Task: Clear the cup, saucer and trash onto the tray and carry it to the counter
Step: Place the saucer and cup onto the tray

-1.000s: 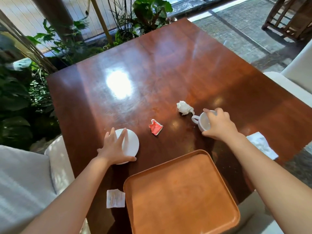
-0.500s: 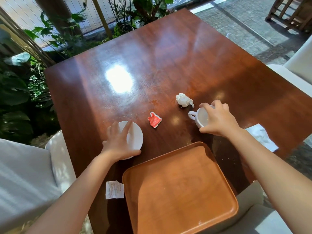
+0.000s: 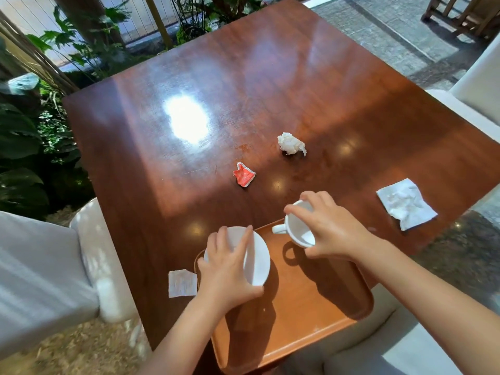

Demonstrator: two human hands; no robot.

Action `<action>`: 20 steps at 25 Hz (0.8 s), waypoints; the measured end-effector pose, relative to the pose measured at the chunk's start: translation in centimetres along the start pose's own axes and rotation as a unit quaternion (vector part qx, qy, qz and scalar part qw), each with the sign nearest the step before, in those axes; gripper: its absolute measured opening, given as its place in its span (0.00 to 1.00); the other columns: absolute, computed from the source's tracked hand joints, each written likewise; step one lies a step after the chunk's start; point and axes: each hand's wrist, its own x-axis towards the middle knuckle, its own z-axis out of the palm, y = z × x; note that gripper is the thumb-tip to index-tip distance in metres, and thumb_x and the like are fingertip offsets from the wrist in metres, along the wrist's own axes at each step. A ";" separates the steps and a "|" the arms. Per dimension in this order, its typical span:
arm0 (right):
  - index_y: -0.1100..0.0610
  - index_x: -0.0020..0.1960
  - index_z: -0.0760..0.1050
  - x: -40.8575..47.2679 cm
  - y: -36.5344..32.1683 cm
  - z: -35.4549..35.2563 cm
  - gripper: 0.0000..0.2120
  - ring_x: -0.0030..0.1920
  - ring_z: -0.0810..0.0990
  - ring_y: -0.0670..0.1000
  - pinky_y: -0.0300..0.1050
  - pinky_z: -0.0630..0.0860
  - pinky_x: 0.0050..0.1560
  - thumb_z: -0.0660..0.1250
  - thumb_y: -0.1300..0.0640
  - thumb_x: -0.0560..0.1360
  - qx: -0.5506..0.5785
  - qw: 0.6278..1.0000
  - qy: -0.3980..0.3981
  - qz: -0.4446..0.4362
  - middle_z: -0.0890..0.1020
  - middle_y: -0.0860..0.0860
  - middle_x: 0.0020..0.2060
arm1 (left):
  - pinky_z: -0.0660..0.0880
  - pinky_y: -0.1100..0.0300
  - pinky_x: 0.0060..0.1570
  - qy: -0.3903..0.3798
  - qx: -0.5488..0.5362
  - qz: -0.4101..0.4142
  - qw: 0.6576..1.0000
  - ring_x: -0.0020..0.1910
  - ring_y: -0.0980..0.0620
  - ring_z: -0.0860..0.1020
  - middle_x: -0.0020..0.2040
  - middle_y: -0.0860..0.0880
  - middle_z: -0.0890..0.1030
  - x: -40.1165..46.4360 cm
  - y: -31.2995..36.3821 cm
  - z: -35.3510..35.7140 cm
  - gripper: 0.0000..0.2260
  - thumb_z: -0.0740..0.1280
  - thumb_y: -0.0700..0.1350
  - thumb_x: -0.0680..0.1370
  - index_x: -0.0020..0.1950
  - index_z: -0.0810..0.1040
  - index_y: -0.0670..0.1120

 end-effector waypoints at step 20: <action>0.41 0.73 0.46 -0.6 -0.5 2.3 0.44 0.75 0.47 0.58 0.66 0.57 0.69 0.69 0.37 0.66 -0.006 0.999 -0.030 0.011 0.50 0.52 0.76 | 0.45 0.38 0.71 -0.041 0.041 0.010 0.998 0.75 0.44 0.36 0.78 0.47 0.37 0.3 1.4 1.4 0.47 0.58 0.75 0.64 0.74 0.37 0.62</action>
